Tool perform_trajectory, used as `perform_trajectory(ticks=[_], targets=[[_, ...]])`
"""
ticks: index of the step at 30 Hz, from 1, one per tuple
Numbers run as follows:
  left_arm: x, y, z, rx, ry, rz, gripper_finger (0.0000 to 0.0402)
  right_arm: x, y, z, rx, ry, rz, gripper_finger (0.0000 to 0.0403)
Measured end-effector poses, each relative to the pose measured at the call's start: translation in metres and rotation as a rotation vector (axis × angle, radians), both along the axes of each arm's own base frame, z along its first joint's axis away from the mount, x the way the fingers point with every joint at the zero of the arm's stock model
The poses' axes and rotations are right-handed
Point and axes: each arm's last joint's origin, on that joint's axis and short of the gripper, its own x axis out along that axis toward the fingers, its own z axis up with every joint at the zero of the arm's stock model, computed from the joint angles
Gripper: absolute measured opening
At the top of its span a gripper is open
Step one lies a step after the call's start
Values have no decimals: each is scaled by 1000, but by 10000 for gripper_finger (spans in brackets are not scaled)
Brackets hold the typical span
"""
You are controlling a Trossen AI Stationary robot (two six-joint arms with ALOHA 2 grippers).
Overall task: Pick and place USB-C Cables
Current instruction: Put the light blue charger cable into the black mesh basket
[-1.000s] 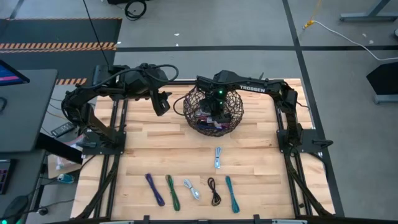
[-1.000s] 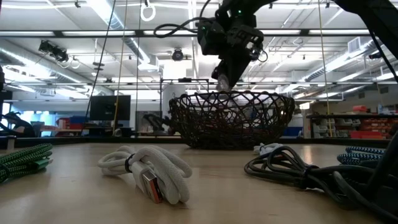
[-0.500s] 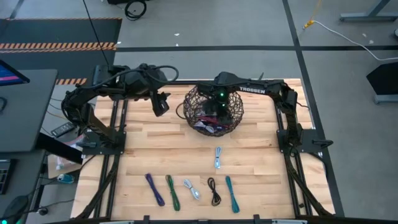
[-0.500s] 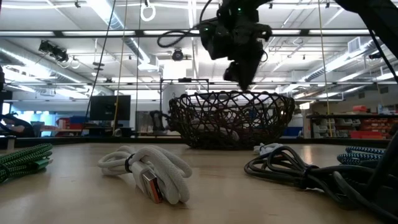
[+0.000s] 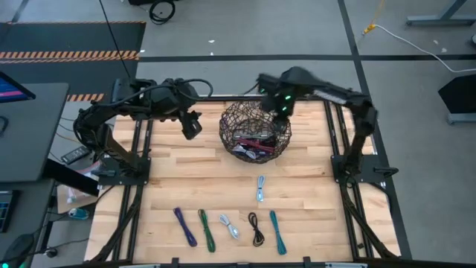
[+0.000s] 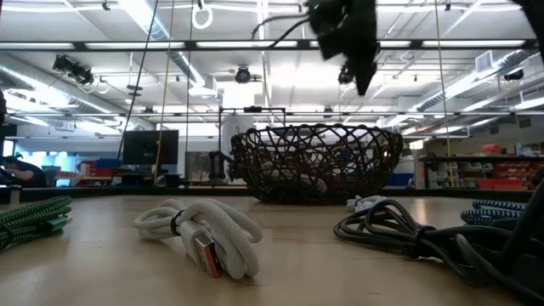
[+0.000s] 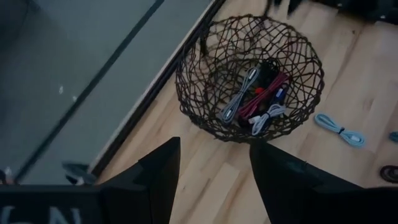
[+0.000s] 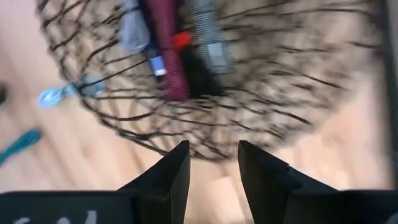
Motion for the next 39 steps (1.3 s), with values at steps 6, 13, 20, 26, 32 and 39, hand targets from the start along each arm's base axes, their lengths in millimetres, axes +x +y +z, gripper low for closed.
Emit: perform_trajectory(ticks=[6, 13, 20, 26, 32, 39], targets=[[21, -2, -37, -87, 49, 124, 201, -61, 15, 61, -206, -162, -242, 141], [55, -2, -115, -175, 89, 237, 201, -127, 48, 112, -322, -451, -363, 141], [80, -21, -173, -554, -36, 235, 201, -161, 65, 131, -365, -606, -367, 141], [102, -59, -208, -716, -317, 150, 201, -159, 64, 131, -411, -585, -296, 141], [99, -77, -243, -770, -447, 171, 201, -147, 57, 126, -433, -543, -224, 141], [78, -86, -289, -847, -357, 323, 201, -133, 50, 120, -430, -500, -193, 141]])
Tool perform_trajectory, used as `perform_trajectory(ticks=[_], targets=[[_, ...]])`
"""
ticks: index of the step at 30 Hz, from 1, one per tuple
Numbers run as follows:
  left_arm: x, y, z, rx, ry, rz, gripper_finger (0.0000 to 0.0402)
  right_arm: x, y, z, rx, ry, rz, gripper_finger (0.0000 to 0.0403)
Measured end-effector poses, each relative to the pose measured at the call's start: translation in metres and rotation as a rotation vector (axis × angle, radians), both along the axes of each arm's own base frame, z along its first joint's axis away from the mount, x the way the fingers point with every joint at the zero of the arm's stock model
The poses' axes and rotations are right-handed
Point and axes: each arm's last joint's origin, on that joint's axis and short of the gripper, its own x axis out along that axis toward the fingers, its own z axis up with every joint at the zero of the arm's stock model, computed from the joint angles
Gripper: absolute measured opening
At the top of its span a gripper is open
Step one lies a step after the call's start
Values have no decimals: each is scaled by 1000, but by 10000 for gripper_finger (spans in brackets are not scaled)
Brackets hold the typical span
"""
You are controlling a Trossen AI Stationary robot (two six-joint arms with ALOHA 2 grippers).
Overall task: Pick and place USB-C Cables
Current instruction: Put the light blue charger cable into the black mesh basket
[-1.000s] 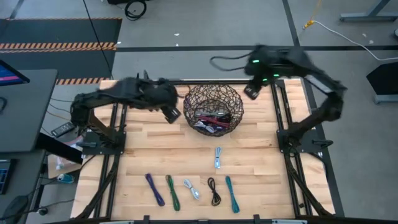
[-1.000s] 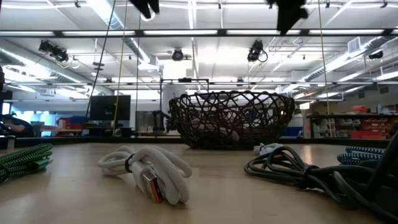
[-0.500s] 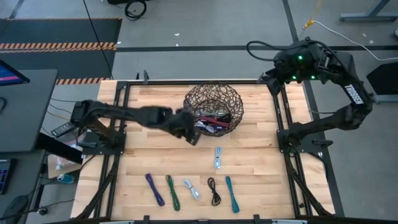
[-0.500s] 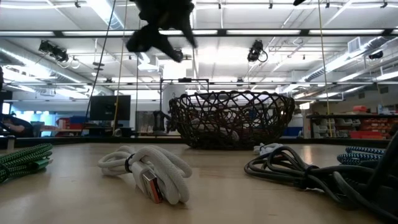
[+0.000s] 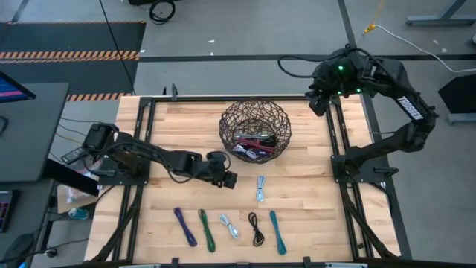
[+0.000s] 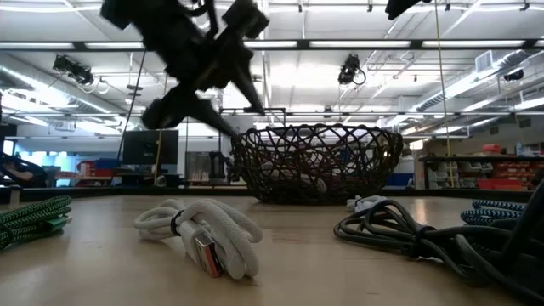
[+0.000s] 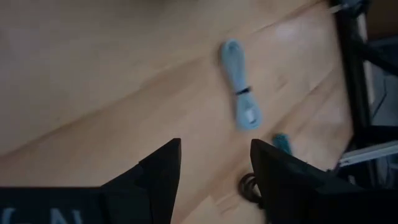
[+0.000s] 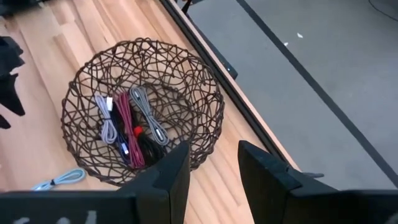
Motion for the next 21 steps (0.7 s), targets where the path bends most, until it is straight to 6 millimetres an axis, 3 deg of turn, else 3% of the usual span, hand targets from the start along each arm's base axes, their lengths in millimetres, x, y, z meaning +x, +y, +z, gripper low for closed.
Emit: perform_trajectory(ticks=[5, 14, 21], targets=[[-6, 0, -16, -16, -48, 1, 201, 8, -3, -3, 13, 15, 34, 141], [0, 19, -11, 18, -101, 10, 201, 18, -2, -7, 164, -37, 144, 141], [6, 43, 31, 168, -395, -81, 201, 33, 15, -11, 329, -66, 196, 141]])
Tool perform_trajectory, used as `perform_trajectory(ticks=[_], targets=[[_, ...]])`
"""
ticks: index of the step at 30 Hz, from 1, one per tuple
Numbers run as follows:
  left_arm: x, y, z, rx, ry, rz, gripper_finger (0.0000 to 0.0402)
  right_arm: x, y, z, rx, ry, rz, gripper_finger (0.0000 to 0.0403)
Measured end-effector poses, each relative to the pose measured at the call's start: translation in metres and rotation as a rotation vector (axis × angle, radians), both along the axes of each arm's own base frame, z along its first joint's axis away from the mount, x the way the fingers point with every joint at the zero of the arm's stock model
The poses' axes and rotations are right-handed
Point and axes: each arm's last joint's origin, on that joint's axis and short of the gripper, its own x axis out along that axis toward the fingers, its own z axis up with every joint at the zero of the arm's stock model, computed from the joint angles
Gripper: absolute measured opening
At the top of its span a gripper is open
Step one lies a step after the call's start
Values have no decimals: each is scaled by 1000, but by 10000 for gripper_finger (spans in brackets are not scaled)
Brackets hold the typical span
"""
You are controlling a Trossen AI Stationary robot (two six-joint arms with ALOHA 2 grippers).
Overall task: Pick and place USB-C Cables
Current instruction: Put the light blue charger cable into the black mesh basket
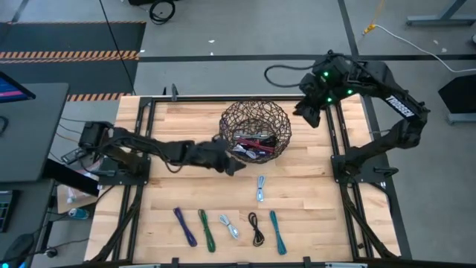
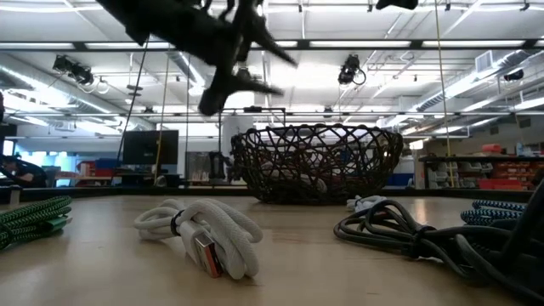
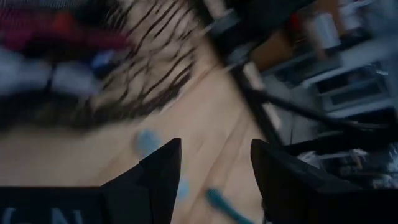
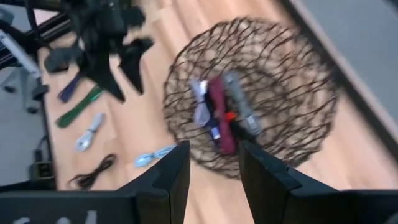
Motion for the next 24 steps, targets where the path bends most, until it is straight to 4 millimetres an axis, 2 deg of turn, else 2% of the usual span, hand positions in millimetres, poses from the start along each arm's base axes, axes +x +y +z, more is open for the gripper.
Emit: perform_trajectory(ticks=[8, 14, 19, 24], targets=[[-31, 20, 57, 267, -156, -19, 201, 32, 41, -13, 126, 82, 20, 141], [-63, 26, 88, 403, -199, -30, 201, 66, 79, -33, 124, 174, -42, 141], [-89, 25, 102, 555, -171, -77, 201, 104, 109, -63, 114, 252, -158, 141], [-110, 25, 109, 709, -128, -133, 201, 140, 135, -104, 151, 358, -259, 141]])
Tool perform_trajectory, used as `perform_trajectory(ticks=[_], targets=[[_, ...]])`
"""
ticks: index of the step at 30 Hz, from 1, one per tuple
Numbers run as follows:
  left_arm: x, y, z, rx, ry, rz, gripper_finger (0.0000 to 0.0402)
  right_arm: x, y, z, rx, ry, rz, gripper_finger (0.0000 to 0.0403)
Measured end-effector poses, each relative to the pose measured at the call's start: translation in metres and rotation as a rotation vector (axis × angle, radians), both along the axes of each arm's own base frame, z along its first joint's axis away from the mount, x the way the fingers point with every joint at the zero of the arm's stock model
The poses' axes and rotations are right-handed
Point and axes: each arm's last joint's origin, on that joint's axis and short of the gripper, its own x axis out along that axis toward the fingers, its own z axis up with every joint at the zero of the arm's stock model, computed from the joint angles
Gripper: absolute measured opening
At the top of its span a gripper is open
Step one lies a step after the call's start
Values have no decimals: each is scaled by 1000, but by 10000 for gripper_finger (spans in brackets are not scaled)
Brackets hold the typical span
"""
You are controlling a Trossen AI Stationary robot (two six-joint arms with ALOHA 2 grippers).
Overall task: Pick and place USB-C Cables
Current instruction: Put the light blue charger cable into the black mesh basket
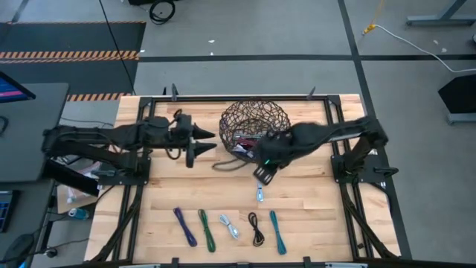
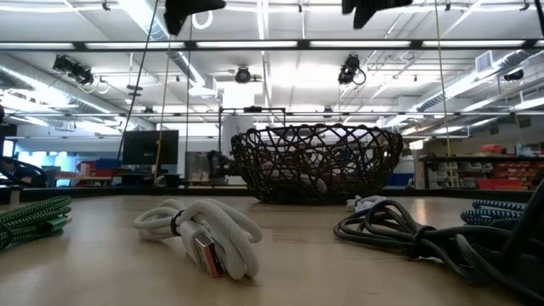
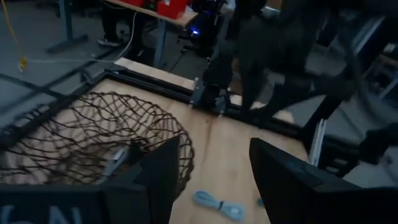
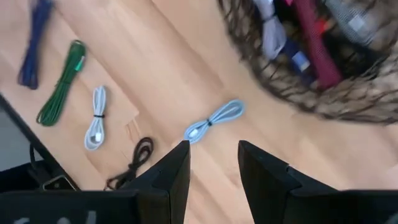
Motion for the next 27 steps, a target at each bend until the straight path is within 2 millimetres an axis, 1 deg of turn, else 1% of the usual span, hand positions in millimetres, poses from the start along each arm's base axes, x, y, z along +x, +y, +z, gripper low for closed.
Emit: perform_trajectory(ticks=[3, 6, 10, 13, 16, 20, 24, 27], targets=[[-8, 1, 3, 56, 8, -7, 201, 19, 15, -24, 50, 41, -68, 141], [-14, 2, 6, 91, 3, -5, 201, 33, 31, -46, 86, 69, -170, 141], [-17, 4, 7, 121, 14, -1, 201, 43, 49, -72, 95, 118, -344, 141], [-18, 5, 5, 123, 35, -2, 201, 47, 60, -88, 106, 145, -471, 141], [-18, 4, 2, 132, 62, -9, 201, 51, 69, -101, 96, 146, -583, 141], [-19, 4, -1, 134, 96, -14, 201, 55, 72, -115, 71, 146, -682, 141], [-21, 4, -2, 127, 109, -42, 201, 58, 72, -124, 36, 137, -731, 143], [-21, 3, -3, 126, 125, -47, 201, 58, 72, -126, 31, 131, -739, 148]])
